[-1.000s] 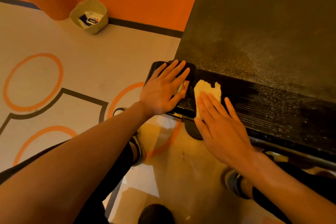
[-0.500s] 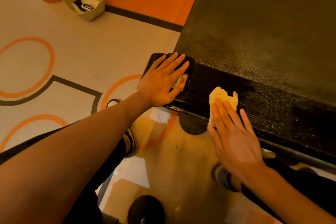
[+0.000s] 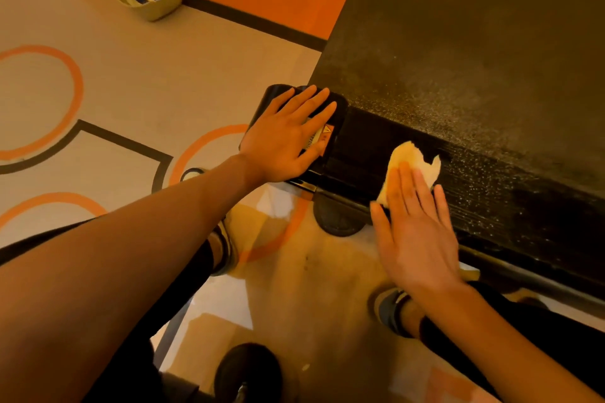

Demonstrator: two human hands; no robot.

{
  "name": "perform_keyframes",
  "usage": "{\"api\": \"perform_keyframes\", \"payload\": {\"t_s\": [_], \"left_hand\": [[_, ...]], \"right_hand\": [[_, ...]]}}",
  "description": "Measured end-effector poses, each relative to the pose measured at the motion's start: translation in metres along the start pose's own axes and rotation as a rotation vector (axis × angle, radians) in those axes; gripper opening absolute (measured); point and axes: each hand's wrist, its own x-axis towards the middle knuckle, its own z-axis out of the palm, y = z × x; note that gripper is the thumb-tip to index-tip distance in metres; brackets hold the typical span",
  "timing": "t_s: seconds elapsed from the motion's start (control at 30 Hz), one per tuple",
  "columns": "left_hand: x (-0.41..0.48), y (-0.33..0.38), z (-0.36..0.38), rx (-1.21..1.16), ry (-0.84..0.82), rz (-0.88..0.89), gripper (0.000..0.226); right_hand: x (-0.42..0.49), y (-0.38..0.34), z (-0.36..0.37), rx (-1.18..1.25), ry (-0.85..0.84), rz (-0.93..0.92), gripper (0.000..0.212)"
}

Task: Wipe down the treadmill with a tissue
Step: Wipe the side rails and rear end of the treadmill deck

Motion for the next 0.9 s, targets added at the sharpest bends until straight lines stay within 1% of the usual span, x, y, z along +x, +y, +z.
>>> {"api": "perform_keyframes", "payload": {"t_s": [0.07,0.13,0.17,0.2,0.27,0.37,0.4,0.47,0.57,0.63,0.7,0.73,0.8,0.83,0.9], "left_hand": [[0.001,-0.001,0.0,0.023,-0.02,0.009,0.068],[0.0,0.002,-0.001,0.039,-0.038,-0.002,0.07],[0.001,0.002,-0.001,0.042,-0.042,-0.005,0.07],[0.002,0.002,-0.002,0.044,-0.043,-0.004,0.07],[0.001,0.003,-0.004,0.038,-0.04,-0.002,0.07],[0.0,0.004,-0.005,0.015,-0.034,-0.002,0.07],[0.0,0.003,-0.005,0.009,-0.031,0.001,0.07],[0.001,0.003,-0.005,-0.001,-0.032,0.016,0.07],[0.001,0.004,-0.005,0.001,-0.04,0.009,0.071],[0.001,0.003,-0.005,0.003,-0.036,0.012,0.07],[0.001,0.003,-0.004,-0.002,-0.026,0.019,0.07],[0.002,0.003,-0.004,-0.005,-0.021,0.022,0.069],[0.001,0.002,-0.004,-0.013,-0.015,0.025,0.069],[0.001,0.001,-0.003,-0.014,-0.014,0.021,0.069],[0.001,0.001,-0.001,-0.017,-0.016,0.021,0.069]], "right_hand": [[0.027,-0.032,-0.002,0.066,0.025,0.024,0.079],[0.045,-0.062,-0.002,0.054,0.019,-0.043,0.079],[0.048,-0.064,-0.001,0.028,0.0,-0.089,0.076],[0.046,-0.056,-0.002,-0.002,-0.018,-0.115,0.073],[0.034,-0.017,-0.007,-0.032,-0.009,-0.091,0.074],[0.025,0.036,-0.019,0.007,-0.016,0.079,0.079],[0.031,0.037,-0.021,0.038,-0.04,0.124,0.079],[0.051,0.012,-0.019,0.083,-0.036,0.115,0.076],[0.077,-0.04,-0.016,0.075,-0.036,-0.029,0.066],[0.078,-0.04,-0.018,0.056,-0.072,-0.117,0.064],[0.065,-0.008,-0.02,0.038,-0.029,-0.103,0.068],[0.057,0.011,-0.022,0.034,-0.01,-0.065,0.072],[0.052,0.029,-0.026,0.021,-0.05,0.042,0.076],[0.06,0.023,-0.025,0.033,-0.055,0.061,0.076],[0.086,-0.015,-0.023,0.064,-0.027,0.005,0.073]]}}
